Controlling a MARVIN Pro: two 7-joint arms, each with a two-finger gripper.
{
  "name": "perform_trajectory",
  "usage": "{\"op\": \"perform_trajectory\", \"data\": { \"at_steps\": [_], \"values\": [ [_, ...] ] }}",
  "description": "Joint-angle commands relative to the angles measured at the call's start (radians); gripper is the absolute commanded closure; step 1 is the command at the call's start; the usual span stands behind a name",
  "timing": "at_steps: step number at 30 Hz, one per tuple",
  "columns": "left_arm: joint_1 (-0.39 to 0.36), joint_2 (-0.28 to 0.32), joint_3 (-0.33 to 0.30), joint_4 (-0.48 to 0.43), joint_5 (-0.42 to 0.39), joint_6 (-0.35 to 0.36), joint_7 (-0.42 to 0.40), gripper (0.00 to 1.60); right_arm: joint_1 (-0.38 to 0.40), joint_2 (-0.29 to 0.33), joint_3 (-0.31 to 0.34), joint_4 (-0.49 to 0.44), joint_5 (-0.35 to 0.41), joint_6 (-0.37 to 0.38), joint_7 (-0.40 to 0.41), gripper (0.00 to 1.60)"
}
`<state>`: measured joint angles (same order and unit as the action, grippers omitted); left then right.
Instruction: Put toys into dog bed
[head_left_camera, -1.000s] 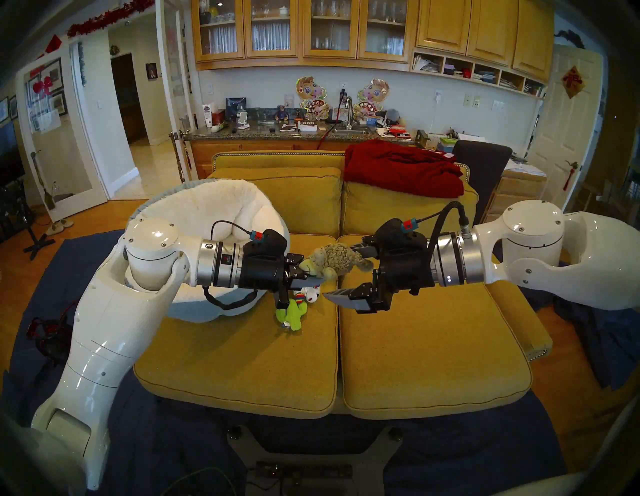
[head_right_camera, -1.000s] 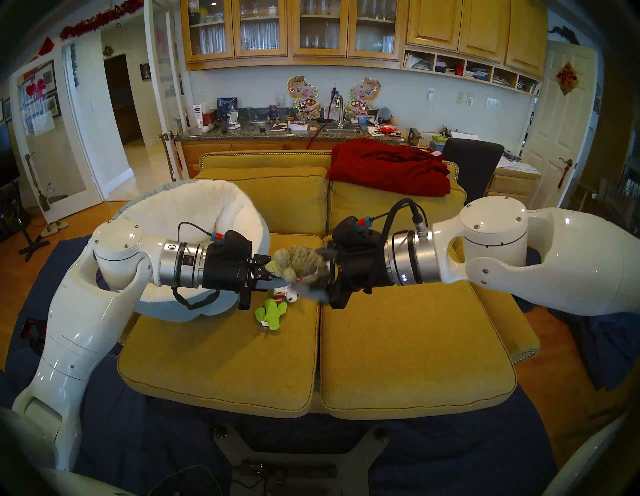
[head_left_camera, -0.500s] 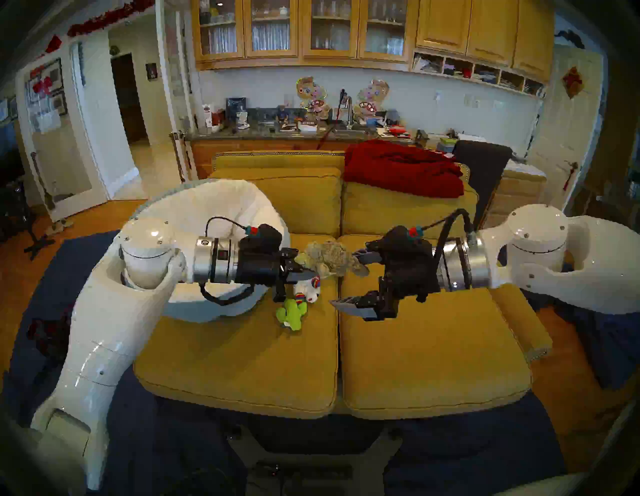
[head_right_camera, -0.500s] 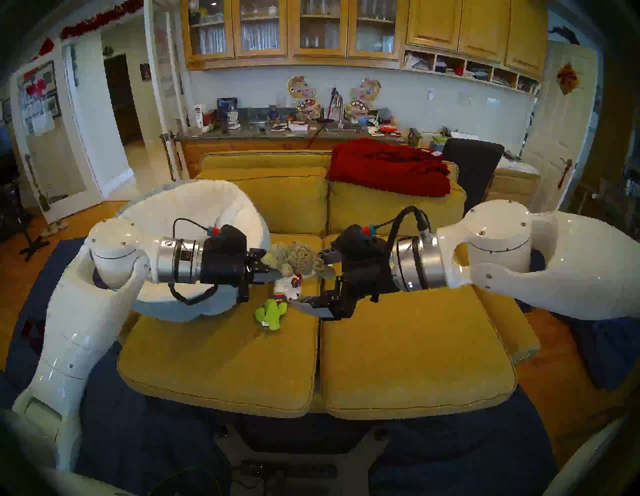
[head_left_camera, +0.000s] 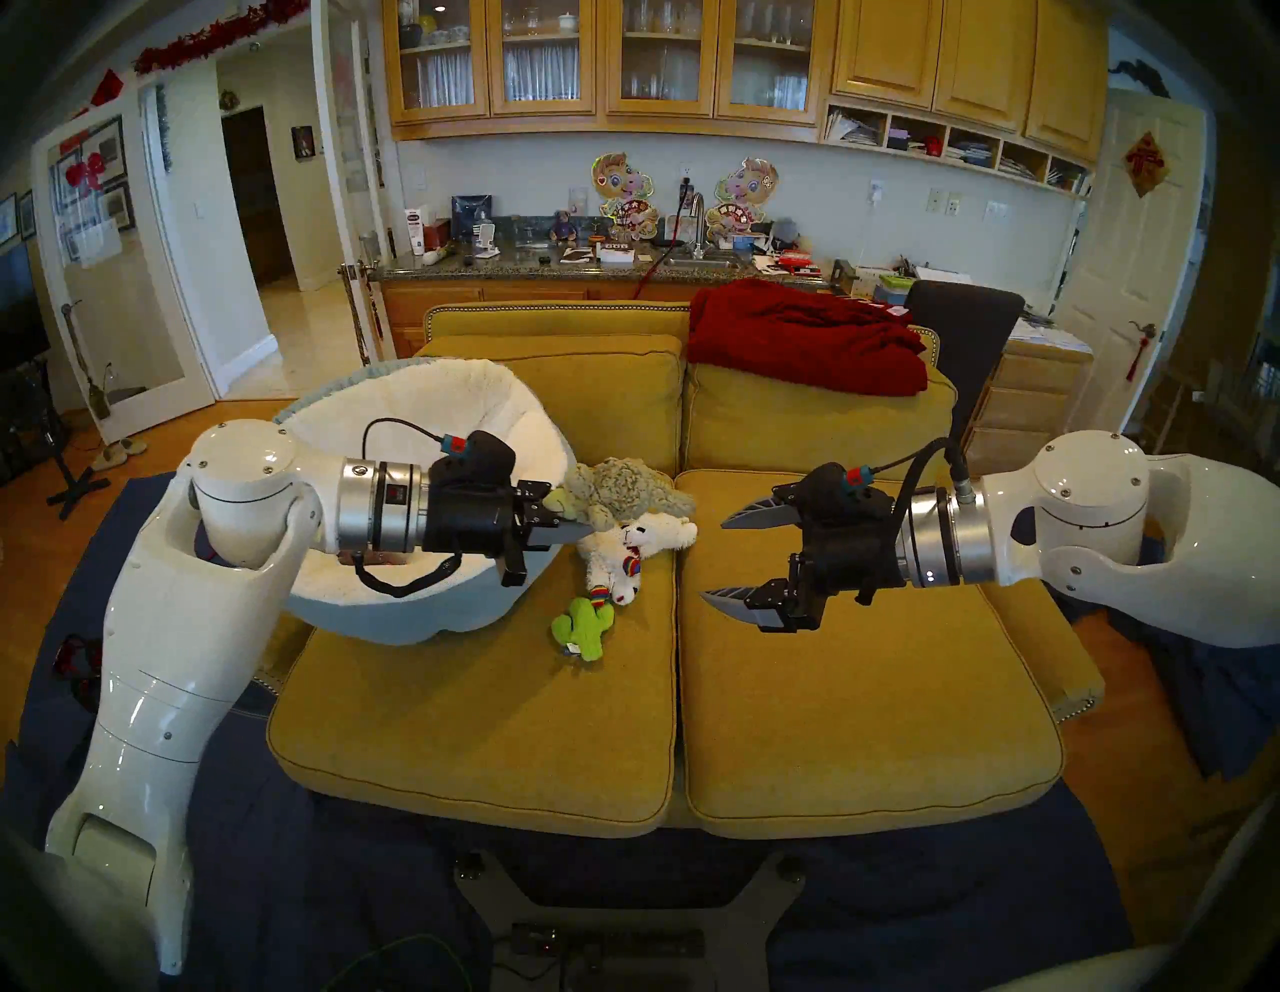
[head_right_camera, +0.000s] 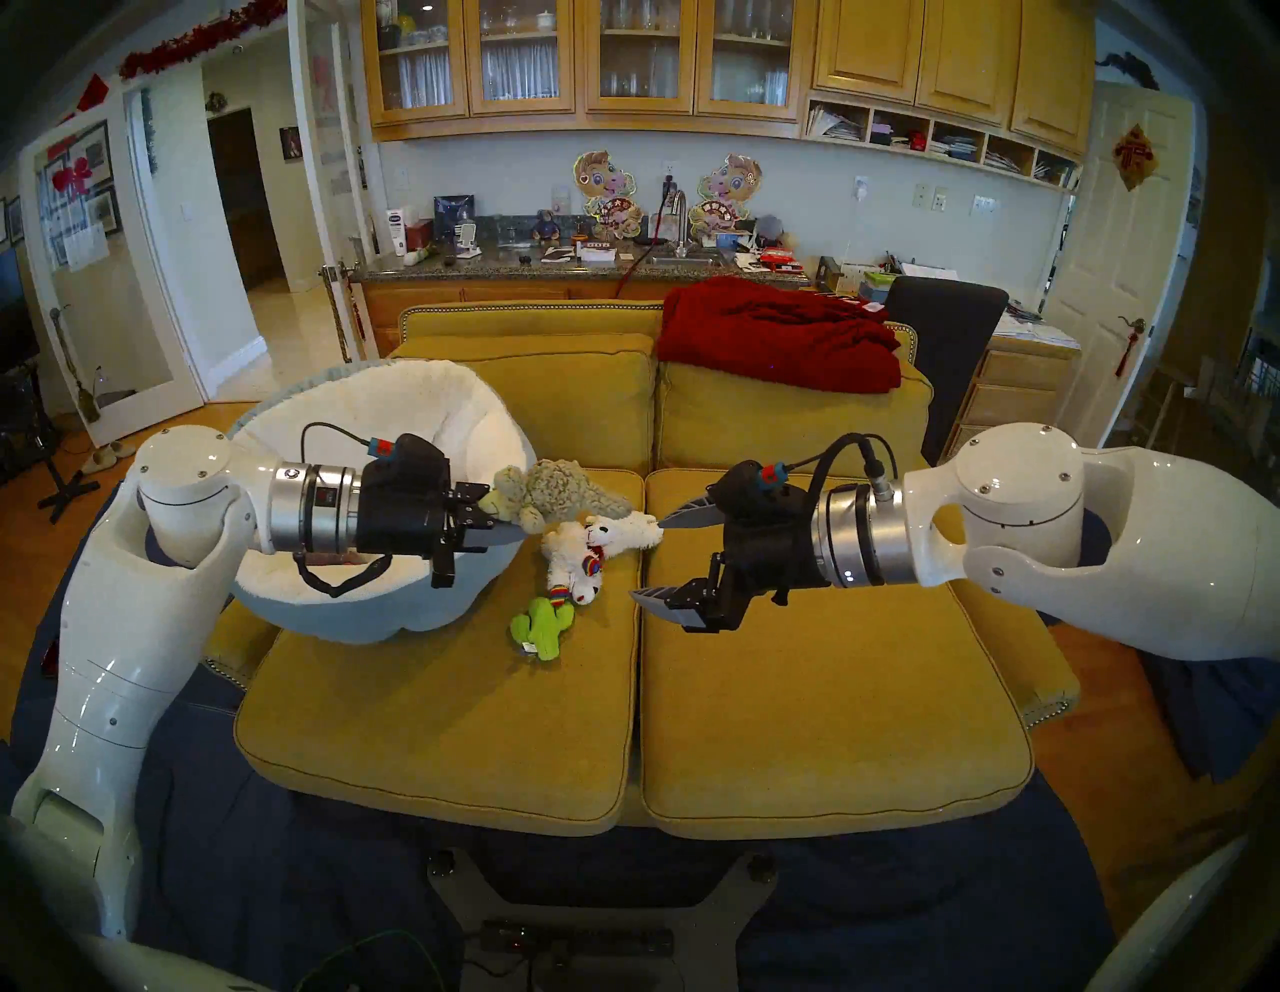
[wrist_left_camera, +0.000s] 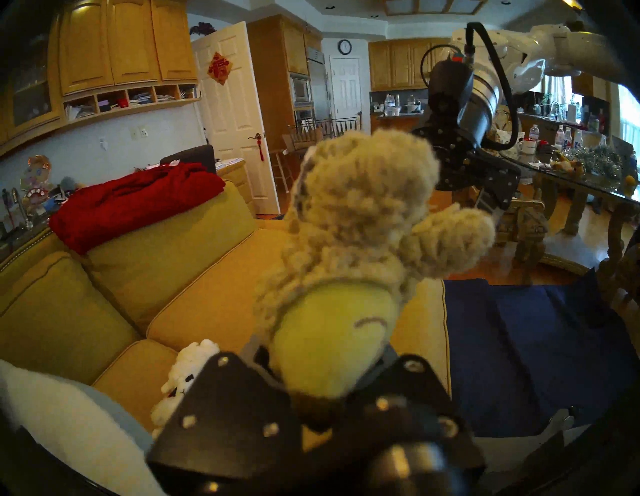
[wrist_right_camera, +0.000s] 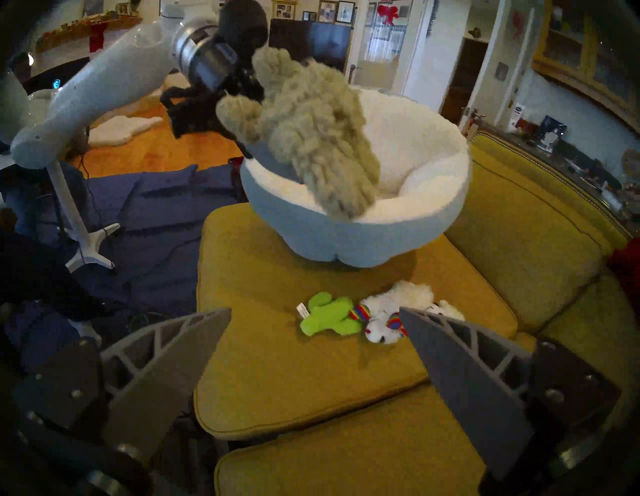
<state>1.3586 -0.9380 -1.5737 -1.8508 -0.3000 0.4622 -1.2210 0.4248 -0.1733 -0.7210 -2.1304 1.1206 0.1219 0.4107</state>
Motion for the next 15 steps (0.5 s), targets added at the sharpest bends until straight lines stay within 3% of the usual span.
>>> {"op": "perform_trajectory", "data": {
  "at_steps": [1, 13, 14, 15],
  "values": [
    [-0.036, 0.024, -0.058, 0.025, 0.010, 0.039, 0.038, 1.60, 0.017, 0.038, 0.007, -0.017, -0.006, -0.016, -0.007, 0.00],
    [-0.164, 0.050, -0.073, 0.158, 0.077, 0.189, 0.140, 1.60, 0.018, 0.055, -0.014, -0.028, -0.010, -0.032, -0.009, 0.00],
    [-0.141, 0.055, -0.090, 0.142, 0.078, 0.197, 0.157, 1.60, 0.018, 0.056, -0.015, -0.029, -0.010, -0.032, -0.009, 0.00],
    [-0.175, 0.059, -0.076, 0.165, 0.087, 0.209, 0.150, 1.60, 0.019, 0.057, -0.015, -0.029, -0.011, -0.032, -0.009, 0.00]
  ]
}}
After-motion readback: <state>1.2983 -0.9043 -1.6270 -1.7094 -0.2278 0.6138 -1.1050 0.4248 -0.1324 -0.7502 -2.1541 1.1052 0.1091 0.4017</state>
